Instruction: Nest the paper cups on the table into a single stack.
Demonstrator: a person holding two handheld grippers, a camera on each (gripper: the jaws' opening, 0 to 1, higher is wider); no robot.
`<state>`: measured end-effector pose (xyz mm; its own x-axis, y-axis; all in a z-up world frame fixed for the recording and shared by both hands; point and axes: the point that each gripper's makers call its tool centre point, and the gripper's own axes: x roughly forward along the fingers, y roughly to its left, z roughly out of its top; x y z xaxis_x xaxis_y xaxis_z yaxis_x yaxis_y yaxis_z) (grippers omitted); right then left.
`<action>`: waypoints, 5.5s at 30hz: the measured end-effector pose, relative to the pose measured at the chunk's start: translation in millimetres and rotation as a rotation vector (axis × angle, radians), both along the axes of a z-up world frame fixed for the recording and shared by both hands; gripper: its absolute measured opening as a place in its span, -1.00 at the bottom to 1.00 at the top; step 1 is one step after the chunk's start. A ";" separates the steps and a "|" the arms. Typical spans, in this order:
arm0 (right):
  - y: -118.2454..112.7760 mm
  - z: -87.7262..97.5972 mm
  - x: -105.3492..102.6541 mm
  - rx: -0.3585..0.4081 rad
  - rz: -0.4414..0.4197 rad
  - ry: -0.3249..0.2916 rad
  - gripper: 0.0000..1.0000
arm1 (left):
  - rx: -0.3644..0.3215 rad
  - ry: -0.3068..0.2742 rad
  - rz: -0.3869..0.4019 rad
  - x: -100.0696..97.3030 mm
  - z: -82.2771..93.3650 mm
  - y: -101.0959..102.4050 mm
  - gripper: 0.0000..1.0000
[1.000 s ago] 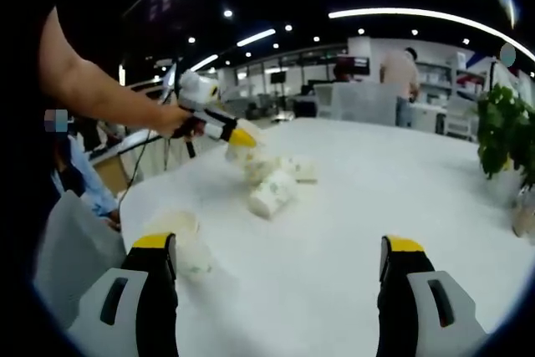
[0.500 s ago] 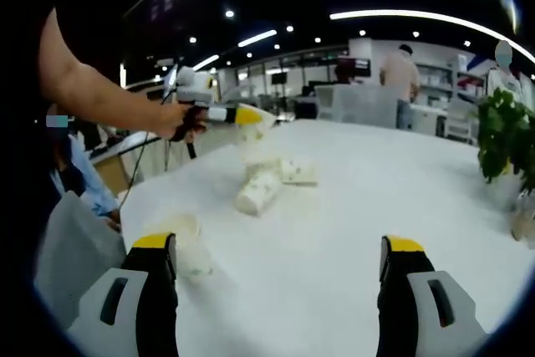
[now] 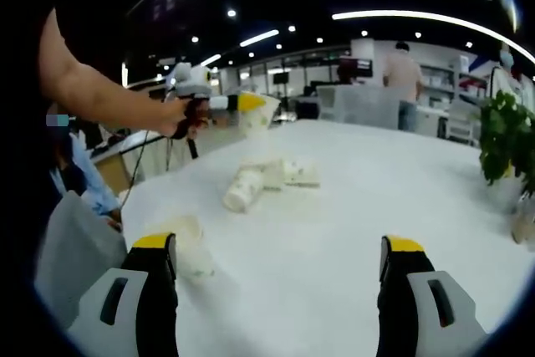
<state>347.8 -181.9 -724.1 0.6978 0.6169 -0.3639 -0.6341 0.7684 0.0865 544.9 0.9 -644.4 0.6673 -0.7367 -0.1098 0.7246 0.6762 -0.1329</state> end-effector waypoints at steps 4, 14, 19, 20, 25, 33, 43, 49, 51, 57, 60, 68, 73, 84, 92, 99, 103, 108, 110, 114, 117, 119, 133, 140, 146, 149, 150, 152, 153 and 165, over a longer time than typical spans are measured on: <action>0.4 0.5 -0.7 0.001 0.000 -0.001 1.00 | 0.004 -0.023 0.002 -3.7 3.2 0.8 -0.29; 1.6 1.3 -2.0 0.002 0.000 -0.001 1.00 | -0.015 -0.072 -0.027 -19.3 16.0 -7.2 -0.28; 2.8 3.2 -1.9 0.002 -0.001 -0.011 1.00 | -0.025 -0.077 -0.034 -28.5 19.1 -8.3 -0.28; 2.6 3.9 -1.6 0.002 -0.002 -0.015 1.00 | -0.025 -0.077 -0.034 -29.9 19.2 -8.3 -0.27; 1.6 4.3 -2.1 0.001 -0.010 -0.024 1.00 | -0.031 -0.077 -0.040 -39.0 18.2 -6.6 -0.27; 4.6 6.0 -5.0 0.001 -0.006 -0.030 1.00 | -0.028 -0.084 -0.053 -54.3 17.1 -6.5 -0.27; 6.6 8.6 -8.2 0.000 -0.001 -0.034 1.00 | -0.031 -0.100 -0.067 -68.0 22.7 -9.7 -0.26; 6.0 8.3 -8.9 0.000 -0.003 -0.037 1.00 | -0.040 -0.115 -0.081 -75.5 29.4 -13.9 -0.26; 6.2 8.4 -9.6 0.001 -0.003 -0.036 1.00 | -0.039 -0.117 -0.086 -76.7 29.3 -14.9 -0.27; 4.8 8.7 -10.4 -0.004 -0.002 -0.040 1.00 | -0.038 -0.114 -0.111 -87.1 28.5 -20.1 -0.26; 3.0 8.6 -10.6 -0.005 -0.006 -0.042 1.00 | -0.037 -0.113 -0.116 -90.4 28.0 -22.5 -0.26; -0.8 8.1 -11.8 -0.007 -0.013 -0.045 1.00 | -0.043 -0.119 -0.129 -103.8 30.4 -28.8 -0.25; -1.6 9.5 -10.8 -0.007 -0.019 -0.048 1.00 | -0.054 -0.121 -0.133 -111.4 31.2 -28.6 -0.26; 2.8 9.5 -14.2 -0.002 -0.012 -0.050 1.00 | -0.074 -0.127 -0.137 -129.3 35.7 -29.4 -0.26; 0.0 10.2 -15.6 -0.005 -0.014 -0.052 1.00 | -0.086 -0.136 -0.142 -145.0 36.4 -33.0 -0.26; 2.6 9.2 -19.8 -0.004 -0.013 -0.052 1.00 | -0.092 -0.141 -0.147 -157.8 34.9 -34.9 -0.26; 3.8 7.7 -22.7 -0.007 -0.010 -0.048 1.00 | -0.086 -0.151 -0.149 -163.2 35.1 -36.3 -0.26; 3.4 8.8 -24.7 0.001 -0.019 -0.055 1.00 | -0.060 -0.153 -0.162 -172.4 25.6 -38.7 -0.26; 3.4 8.8 -26.7 0.000 -0.019 -0.058 1.00 | -0.066 -0.150 -0.165 -175.5 25.1 -39.7 -0.26; 0.8 7.0 -28.3 -0.003 -0.025 -0.051 1.00 | -0.080 -0.150 -0.173 -180.3 27.8 -42.1 -0.26; 0.4 7.4 -28.9 -0.002 -0.027 -0.053 1.00 | -0.086 -0.156 -0.180 -184.7 31.4 -44.4 -0.25; 0.5 7.4 -29.1 -0.003 -0.028 -0.053 1.00 | -0.090 -0.162 -0.185 -188.5 34.6 -46.3 -0.25; 2.6 5.6 -30.6 -0.001 -0.028 -0.048 1.00 | -0.100 -0.196 -0.208 -221.6 33.9 -65.3 -0.26; 2.0 4.4 -30.7 -0.002 -0.027 -0.044 1.00 | -0.108 -0.207 -0.228 -229.6 34.2 -69.5 -0.25; 2.4 4.7 -30.4 0.000 -0.029 -0.044 1.00 | -0.118 -0.210 -0.231 -234.7 34.9 -68.4 -0.25; 2.8 4.0 -30.8 -0.001 -0.028 -0.041 1.00 | -0.123 -0.218 -0.235 -237.8 37.7 -69.3 -0.26; 3.0 3.4 -31.1 -0.001 -0.028 -0.040 1.00 | -0.123 -0.220 -0.237 -237.9 37.5 -69.6 -0.26; 3.1 2.7 -31.3 -0.002 -0.027 -0.038 1.00 | -0.125 -0.223 -0.241 -238.4 37.5 -70.2 -0.26; 3.2 2.4 -31.3 -0.002 -0.027 -0.038 1.00 | -0.126 -0.223 -0.242 -238.6 37.1 -70.4 -0.25; 1.5 0.6 -32.6 -0.008 -0.029 -0.031 1.00 | -0.119 -0.195 -0.234 -234.7 10.2 -71.6 -0.25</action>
<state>315.1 -180.4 -723.4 0.7260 0.5936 -0.3471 -0.6141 0.7868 0.0611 310.2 -70.6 -634.2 0.4785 -0.8724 0.0995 0.8780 0.4765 -0.0445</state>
